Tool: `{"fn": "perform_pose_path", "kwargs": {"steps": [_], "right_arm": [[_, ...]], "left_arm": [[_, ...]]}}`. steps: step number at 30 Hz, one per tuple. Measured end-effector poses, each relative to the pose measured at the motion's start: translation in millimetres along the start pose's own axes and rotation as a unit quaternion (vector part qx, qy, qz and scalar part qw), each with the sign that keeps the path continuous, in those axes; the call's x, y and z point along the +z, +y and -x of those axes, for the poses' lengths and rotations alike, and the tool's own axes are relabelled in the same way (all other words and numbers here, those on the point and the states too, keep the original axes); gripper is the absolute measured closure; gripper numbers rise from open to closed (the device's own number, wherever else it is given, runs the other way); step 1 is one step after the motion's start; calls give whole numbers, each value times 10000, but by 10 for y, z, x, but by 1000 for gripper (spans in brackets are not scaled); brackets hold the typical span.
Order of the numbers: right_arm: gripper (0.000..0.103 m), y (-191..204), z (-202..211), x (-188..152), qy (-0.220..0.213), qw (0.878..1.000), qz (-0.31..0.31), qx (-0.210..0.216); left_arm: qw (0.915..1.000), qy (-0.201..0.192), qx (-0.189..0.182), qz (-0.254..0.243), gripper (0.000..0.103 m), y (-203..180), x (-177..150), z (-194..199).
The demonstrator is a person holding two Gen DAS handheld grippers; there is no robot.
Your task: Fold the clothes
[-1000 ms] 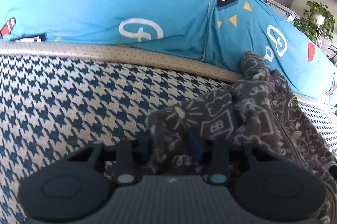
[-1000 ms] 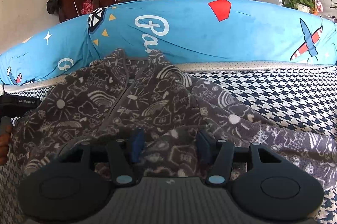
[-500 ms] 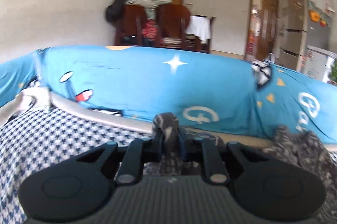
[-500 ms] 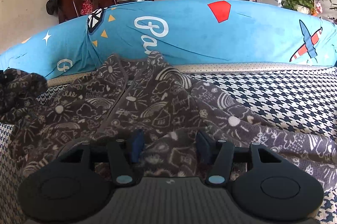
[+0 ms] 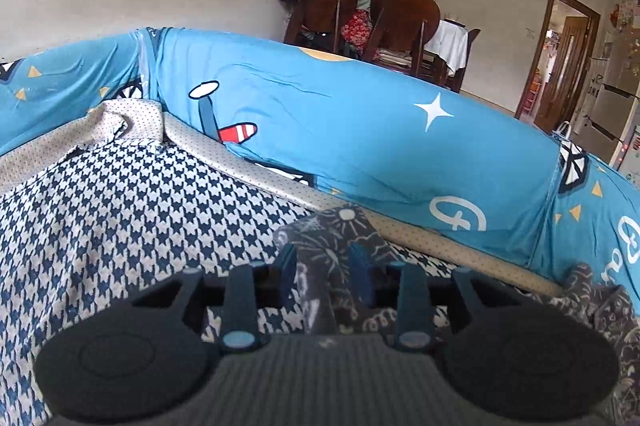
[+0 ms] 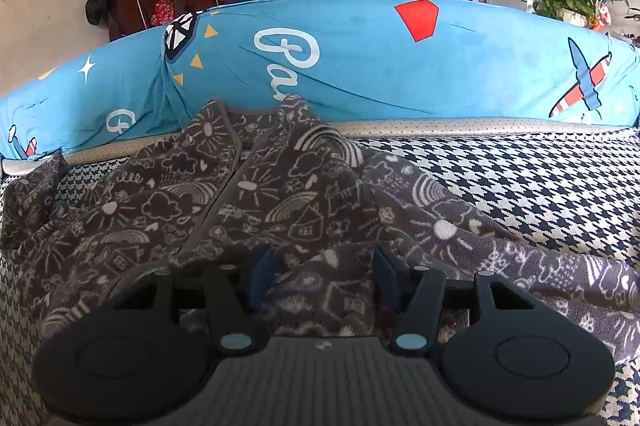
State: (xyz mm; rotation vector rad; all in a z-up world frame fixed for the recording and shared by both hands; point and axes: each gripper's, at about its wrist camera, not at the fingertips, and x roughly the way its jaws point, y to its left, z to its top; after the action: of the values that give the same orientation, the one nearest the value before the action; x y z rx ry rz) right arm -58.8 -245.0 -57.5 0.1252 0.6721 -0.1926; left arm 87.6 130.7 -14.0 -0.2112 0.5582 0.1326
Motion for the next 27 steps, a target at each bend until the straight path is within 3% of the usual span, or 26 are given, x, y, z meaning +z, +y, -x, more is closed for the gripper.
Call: {"fn": "perform_pose_path", "kwargs": {"steps": [8, 11, 13, 16, 21, 27], "right_arm": [[48, 18, 0, -17, 10, 10000, 45, -20], [48, 10, 2, -11, 17, 10000, 49, -10], [47, 6, -1, -8, 25, 10000, 57, -4], [47, 2, -8, -9, 37, 10000, 71, 5], [47, 0, -15, -4, 55, 9999, 99, 2], [47, -7, -16, -2, 66, 9999, 120, -10]], "left_arm": [[9979, 88, -355, -540, 45, -270, -176, -130], [9960, 122, -488, -742, 25, -371, -242, -179], [9944, 144, -576, -877, 20, -439, -286, -212], [9948, 217, -404, -904, 14, -474, -304, -285], [9979, 287, -48, -587, 12, -353, -263, -327], [9995, 115, -171, 237, 11, -20, -100, -225]]}}
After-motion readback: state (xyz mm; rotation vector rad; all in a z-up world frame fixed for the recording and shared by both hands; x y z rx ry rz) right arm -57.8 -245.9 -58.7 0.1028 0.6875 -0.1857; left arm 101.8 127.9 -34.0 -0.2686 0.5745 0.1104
